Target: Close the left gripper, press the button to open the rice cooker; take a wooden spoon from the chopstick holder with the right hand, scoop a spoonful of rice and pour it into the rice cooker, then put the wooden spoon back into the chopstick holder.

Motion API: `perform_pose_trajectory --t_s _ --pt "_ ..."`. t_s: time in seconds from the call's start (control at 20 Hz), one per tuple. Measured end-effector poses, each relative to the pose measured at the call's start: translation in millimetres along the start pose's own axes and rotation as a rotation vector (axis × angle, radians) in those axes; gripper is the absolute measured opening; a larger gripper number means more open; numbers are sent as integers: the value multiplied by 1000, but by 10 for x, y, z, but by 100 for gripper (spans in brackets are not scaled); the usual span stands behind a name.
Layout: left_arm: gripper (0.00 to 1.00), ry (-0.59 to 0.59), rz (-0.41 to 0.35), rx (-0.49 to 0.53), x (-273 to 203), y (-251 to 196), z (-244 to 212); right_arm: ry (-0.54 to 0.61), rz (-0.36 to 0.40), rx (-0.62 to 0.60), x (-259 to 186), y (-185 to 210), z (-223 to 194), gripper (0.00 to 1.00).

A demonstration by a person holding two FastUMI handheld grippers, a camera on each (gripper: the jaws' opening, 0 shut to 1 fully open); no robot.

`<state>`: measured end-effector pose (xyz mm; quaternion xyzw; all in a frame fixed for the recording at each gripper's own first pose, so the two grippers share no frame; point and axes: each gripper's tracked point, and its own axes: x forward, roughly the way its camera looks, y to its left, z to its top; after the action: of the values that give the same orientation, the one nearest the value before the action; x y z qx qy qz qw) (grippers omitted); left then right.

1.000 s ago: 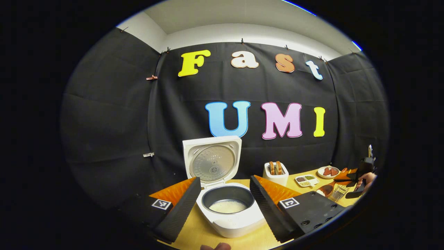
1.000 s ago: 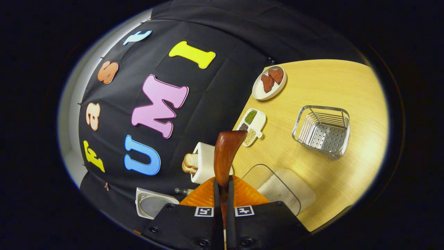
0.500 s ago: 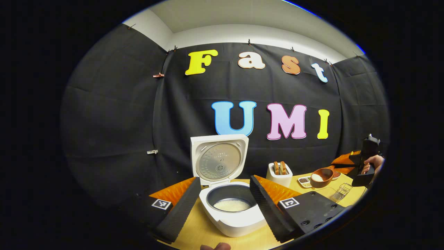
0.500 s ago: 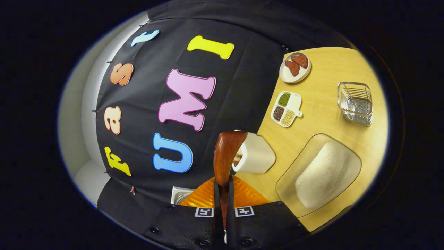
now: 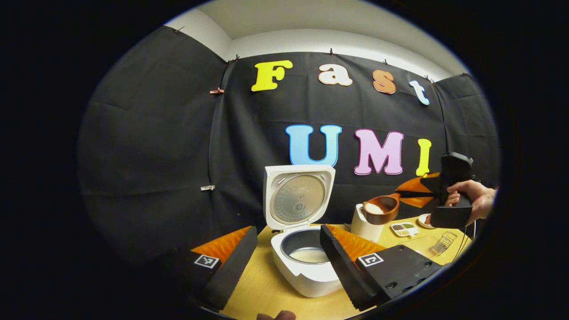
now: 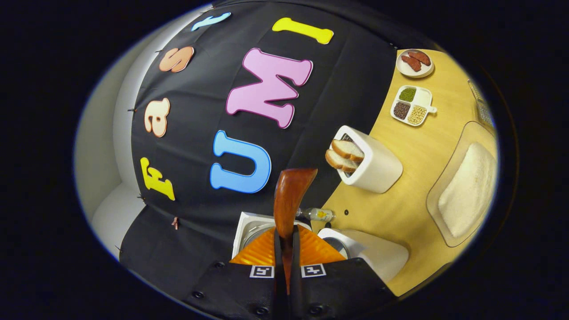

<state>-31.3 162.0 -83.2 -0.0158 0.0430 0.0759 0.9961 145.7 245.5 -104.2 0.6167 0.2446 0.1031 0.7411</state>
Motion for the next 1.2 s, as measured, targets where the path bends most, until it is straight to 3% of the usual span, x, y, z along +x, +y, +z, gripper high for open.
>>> perform_pose_trajectory --t_s 0.4,0.8,1.0,1.2 --pt "98 22 14 -5 -38 154 -130 -9 14 -301 615 219 -524 7" --pt "98 44 22 -16 -32 300 -279 -7 12 -786 960 189 -892 7" --pt "98 47 30 -13 -34 369 -308 39 55 -974 1020 179 -1171 7" --pt "98 51 34 -21 -12 391 -335 65 146 -1159 953 339 -1429 7"
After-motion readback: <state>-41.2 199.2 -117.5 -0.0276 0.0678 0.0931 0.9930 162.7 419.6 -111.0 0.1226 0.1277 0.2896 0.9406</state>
